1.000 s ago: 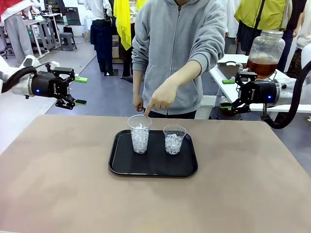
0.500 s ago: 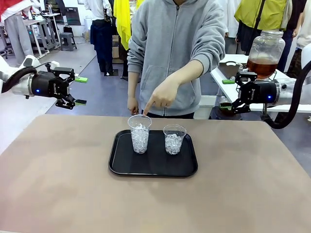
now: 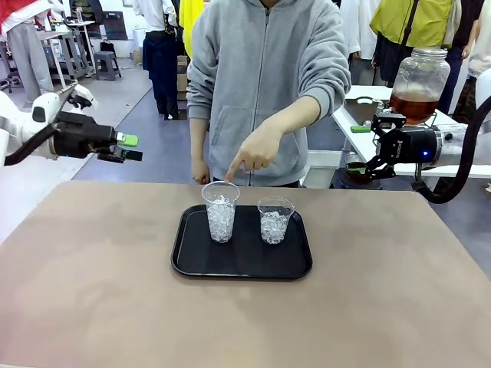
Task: Pour the drink into the iced cup.
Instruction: Pick up the iced cup indicated by the human and present it to them.
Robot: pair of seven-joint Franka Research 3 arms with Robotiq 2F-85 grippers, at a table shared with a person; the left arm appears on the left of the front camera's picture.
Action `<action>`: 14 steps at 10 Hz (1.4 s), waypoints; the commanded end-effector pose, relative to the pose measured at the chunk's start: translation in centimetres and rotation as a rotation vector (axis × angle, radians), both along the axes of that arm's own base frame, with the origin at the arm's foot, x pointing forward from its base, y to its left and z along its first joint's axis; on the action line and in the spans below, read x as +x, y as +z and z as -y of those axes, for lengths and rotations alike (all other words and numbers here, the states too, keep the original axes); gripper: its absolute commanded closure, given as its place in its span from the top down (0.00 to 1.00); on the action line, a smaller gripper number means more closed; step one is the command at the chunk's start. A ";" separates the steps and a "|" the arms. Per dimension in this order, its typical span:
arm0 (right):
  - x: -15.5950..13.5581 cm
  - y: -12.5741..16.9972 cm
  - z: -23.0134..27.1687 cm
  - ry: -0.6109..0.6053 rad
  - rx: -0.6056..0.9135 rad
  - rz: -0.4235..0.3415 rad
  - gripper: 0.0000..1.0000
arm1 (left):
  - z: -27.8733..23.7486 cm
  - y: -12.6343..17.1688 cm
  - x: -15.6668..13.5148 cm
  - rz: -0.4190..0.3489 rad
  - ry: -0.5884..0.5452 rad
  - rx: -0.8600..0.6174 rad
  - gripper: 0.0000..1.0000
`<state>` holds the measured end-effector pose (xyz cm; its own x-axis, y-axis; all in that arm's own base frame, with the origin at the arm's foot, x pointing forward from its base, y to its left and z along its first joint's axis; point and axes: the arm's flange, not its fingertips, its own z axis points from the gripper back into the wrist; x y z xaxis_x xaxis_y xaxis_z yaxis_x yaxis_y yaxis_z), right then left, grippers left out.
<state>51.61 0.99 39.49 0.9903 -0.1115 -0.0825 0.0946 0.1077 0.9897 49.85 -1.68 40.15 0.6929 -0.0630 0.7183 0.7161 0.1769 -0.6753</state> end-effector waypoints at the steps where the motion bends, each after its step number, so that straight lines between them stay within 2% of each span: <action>1: 0.0 0.1 0.0 -0.001 0.000 0.004 1.00 | 0.1 -1.0 -0.7 0.058 -0.090 -0.025 1.00; 2: 0.0 0.1 0.0 -0.001 0.000 0.004 1.00 | 0.0 0.0 0.0 0.000 0.000 0.000 1.00; 5: 0.0 0.1 0.0 -0.001 0.000 0.004 1.00 | 0.0 0.0 0.0 0.000 0.000 0.000 1.00; 6: 0.0 0.1 0.0 -0.001 0.000 0.004 1.00 | 0.1 -0.7 -0.1 0.024 -0.022 0.001 1.00; 8: 0.0 0.1 0.0 -0.001 0.000 0.004 1.00 | -0.3 -2.9 1.2 0.298 -0.033 -0.004 1.00; 9: 0.0 0.1 0.0 -0.001 0.000 0.004 1.00 | -0.1 -3.9 1.3 0.411 -0.062 0.029 1.00; 10: 0.0 0.1 0.0 -0.001 0.000 0.004 1.00 | 0.3 -4.6 1.4 0.487 -0.044 0.071 1.00; 11: 0.0 0.1 0.0 -0.001 0.000 0.004 1.00 | 0.7 -4.9 1.4 0.510 0.036 0.105 1.00; 13: 0.0 0.1 0.0 -0.001 0.000 0.004 1.00 | 2.6 -5.5 1.5 0.490 0.014 0.265 1.00; 14: 0.0 0.1 0.0 -0.001 0.000 0.004 1.00 | 3.9 -5.4 1.6 0.484 0.000 0.294 1.00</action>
